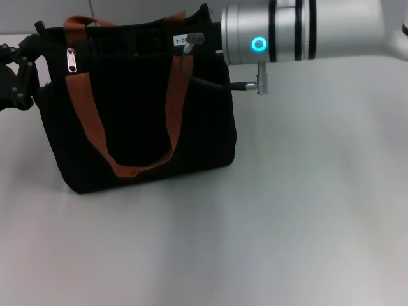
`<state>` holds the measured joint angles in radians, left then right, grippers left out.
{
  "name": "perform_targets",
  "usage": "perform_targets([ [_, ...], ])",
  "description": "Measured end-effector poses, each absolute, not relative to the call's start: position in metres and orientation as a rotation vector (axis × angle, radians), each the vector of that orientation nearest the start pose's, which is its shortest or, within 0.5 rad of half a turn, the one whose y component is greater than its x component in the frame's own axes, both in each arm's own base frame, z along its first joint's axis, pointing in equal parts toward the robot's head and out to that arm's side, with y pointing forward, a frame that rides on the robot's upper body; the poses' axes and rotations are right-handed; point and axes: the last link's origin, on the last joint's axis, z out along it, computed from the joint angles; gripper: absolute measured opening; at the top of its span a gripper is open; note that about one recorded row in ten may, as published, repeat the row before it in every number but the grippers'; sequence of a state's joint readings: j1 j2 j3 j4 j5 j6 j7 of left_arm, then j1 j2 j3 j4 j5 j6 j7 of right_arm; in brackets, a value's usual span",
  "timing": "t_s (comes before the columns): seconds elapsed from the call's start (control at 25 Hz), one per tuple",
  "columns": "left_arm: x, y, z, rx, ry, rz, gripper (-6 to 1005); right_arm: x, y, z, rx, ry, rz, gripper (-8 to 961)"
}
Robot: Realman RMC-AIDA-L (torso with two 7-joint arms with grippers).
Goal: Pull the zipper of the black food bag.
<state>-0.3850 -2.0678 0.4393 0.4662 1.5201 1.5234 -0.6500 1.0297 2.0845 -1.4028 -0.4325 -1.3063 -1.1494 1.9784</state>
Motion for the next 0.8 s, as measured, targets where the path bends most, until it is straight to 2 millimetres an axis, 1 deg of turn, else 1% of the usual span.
perform_targets([
  [0.04,-0.313,0.315,0.057,-1.993,-0.153,-0.836,23,0.051,0.405,-0.087,-2.868,1.129,0.902,593],
  [0.2,-0.312,0.315,0.057,-1.992,-0.146,-0.835,23,0.044,0.408,-0.090,-2.868,1.179,0.833,526],
  [0.4,-0.312,0.315,0.056,-1.990,-0.149,-0.838,23,0.041,0.411,-0.092,-2.857,1.208,0.769,443],
  [0.68,-0.309,0.316,0.057,-1.978,-0.133,-0.854,23,0.033,0.414,-0.094,-2.848,1.236,0.742,447],
  [0.8,-0.308,0.316,0.058,-1.974,-0.129,-0.863,23,0.033,0.415,-0.096,-2.836,1.264,0.692,444],
])
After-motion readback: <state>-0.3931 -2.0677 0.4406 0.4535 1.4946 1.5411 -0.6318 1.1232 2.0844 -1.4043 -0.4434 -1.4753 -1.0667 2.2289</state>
